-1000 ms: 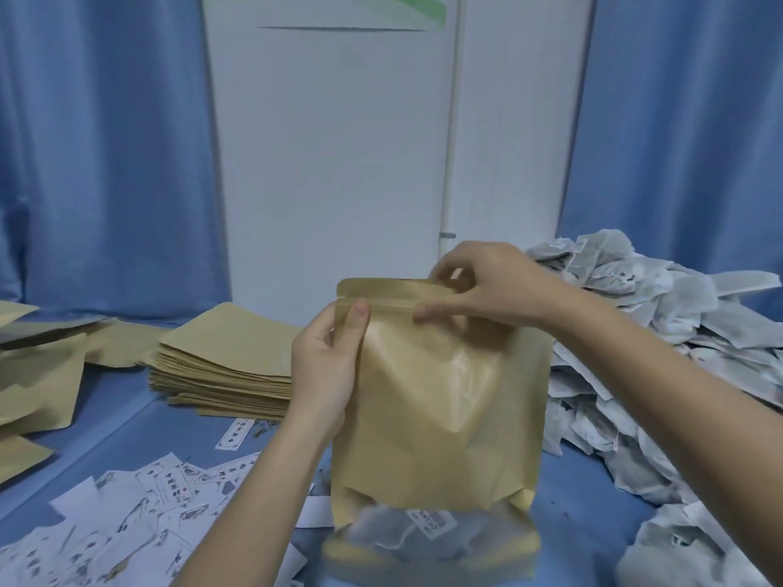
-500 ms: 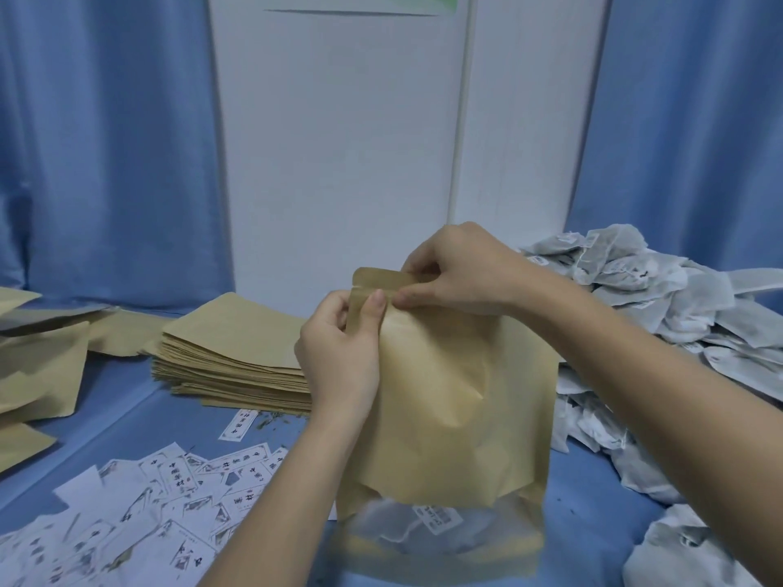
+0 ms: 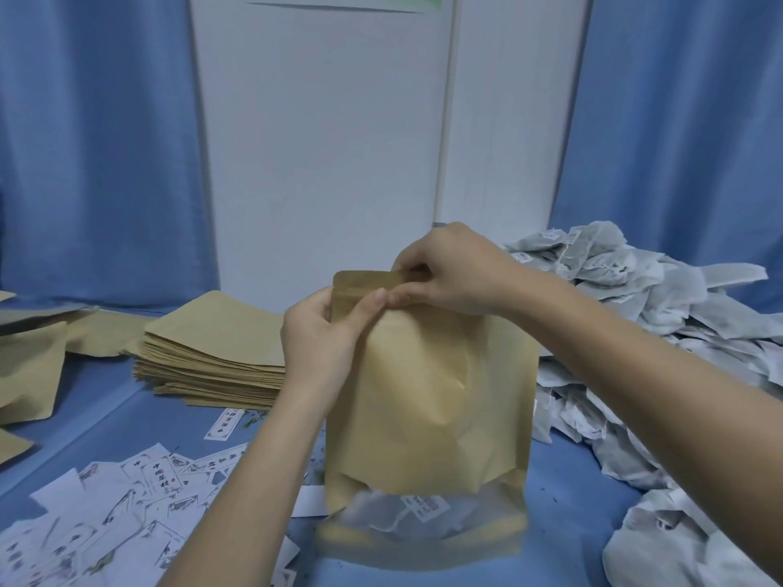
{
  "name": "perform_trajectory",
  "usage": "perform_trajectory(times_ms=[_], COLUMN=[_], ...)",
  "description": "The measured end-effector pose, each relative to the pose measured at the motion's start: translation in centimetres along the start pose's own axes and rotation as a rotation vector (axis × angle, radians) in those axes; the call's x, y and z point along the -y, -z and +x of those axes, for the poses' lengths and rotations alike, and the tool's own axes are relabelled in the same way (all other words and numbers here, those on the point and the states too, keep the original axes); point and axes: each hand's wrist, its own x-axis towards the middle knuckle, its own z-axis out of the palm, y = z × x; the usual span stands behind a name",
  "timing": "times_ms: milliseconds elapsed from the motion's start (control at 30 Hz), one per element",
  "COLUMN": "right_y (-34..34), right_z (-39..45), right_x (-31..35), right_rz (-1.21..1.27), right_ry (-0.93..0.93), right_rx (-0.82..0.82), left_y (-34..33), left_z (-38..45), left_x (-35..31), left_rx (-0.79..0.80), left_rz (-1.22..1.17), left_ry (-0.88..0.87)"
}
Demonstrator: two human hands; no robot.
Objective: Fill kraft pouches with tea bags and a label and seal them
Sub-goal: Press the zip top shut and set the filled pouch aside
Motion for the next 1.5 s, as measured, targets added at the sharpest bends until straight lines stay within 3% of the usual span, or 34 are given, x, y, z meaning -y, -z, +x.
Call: perform_trajectory(times_ms=[133,500,700,800,900,967,1100,1200,1333,1500], right_y=[1.0,0.4,0.0,-1.2,-1.3,-1.3,-1.2,-1.1,-3.7,-5.2], right_z=[-0.6,-1.6,-2.3,-2.7,-3.6,-4.0,-3.8,-2.9,-0.7,0.5], right_x=[-1.5,-3.4,-4.5,-4.3,-5.2,-5.9,-6.0,-5.4,-1.6,0.5], right_rz=[-0.021,-0.059,-0.036,-0.209,-0.207,-0.234,-0.191,-0.282,-0.186,-0.301], right_ry=[-0.01,0.055,-0.007,0.028,0.116,0.072,-0.087,-0.093,-0.061,-0.068], right_rx=[0.073,0.006,-0.014,-0.098,-0.283,-0.399,-0.282,-0.238,-0.385,-0.483], left_y=[0.5,0.4,1.3,1.4,1.5,1.5,1.3,0.6,-1.3,-1.8], left_z=[0.3,0.1,0.4,0.7,0.7,0.7,0.9,0.8,0.3,-0.3], left_x=[0.0,0.2,0.7,0.8,0.9,0.9,0.9,0.8,0.3,0.5], left_rx=[-0.091,-0.119,-0.117,-0.118,-0.107,-0.107,-0.092,-0.098,-0.044,-0.028], left_rz=[-0.002,-0.071,-0.134,-0.135,-0.155,-0.172,-0.182,-0.112,-0.08,-0.194], left_ry=[-0.043,-0.043,-0.028,-0.025,-0.026,-0.015,0.031,0.027,0.018,0.084])
